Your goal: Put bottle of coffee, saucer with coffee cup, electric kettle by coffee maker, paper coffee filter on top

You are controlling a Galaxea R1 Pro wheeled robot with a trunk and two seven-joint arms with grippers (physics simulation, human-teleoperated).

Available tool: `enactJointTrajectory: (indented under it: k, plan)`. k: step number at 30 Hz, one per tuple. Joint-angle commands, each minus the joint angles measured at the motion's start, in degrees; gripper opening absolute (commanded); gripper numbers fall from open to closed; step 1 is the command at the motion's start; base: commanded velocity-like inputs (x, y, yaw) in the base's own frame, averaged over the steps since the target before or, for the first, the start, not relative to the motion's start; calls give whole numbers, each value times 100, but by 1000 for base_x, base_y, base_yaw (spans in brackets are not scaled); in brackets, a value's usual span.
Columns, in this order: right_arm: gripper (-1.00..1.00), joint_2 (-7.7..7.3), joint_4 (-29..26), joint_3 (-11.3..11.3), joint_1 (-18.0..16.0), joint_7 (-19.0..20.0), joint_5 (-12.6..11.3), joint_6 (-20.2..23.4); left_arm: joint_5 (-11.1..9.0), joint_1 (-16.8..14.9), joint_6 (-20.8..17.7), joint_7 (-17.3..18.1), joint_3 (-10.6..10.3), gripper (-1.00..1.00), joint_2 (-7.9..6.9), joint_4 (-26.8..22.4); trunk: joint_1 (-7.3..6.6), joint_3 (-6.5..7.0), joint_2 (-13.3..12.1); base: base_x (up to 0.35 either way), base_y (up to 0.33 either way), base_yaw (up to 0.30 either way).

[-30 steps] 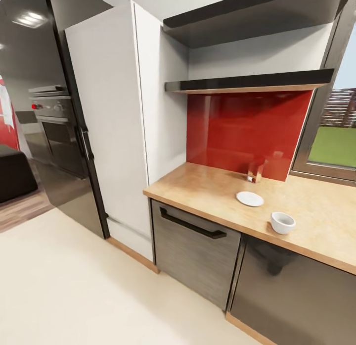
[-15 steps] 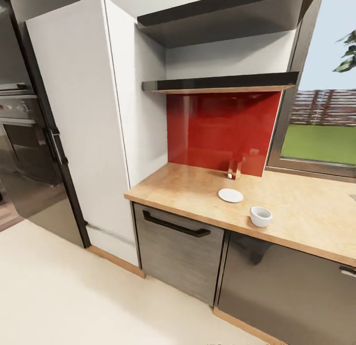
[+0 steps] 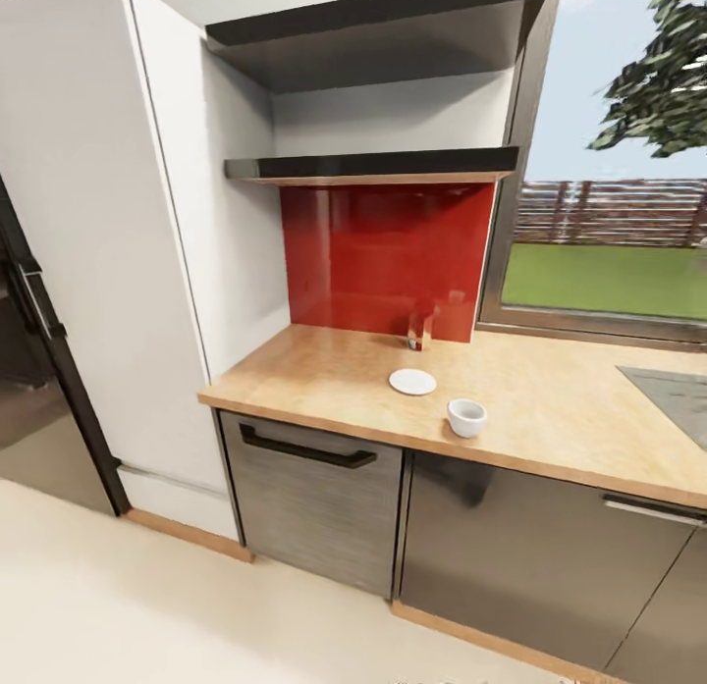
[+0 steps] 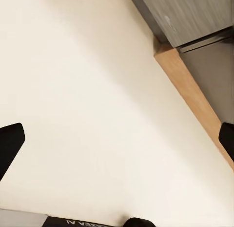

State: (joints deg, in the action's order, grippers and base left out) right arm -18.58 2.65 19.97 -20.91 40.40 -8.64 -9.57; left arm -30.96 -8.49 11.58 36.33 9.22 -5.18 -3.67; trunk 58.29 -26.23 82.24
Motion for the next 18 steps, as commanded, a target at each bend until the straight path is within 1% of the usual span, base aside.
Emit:
enactJointTrajectory:
  k: [1,16,18]
  plan:
    - [100,3,25,51,-11,23,-57,-36,37,-3,20,23,45,100,-1,7,0,-6,4,0,0,-282]
    - [100,3,21,51,-11,21,-54,-38,37,-3,20,23,45,100,-1,7,0,-6,4,0,0,-282]
    - [100,3,23,51,-12,21,-55,-42,37,-3,20,23,45,100,-1,7,0,-6,4,8,47,-220]
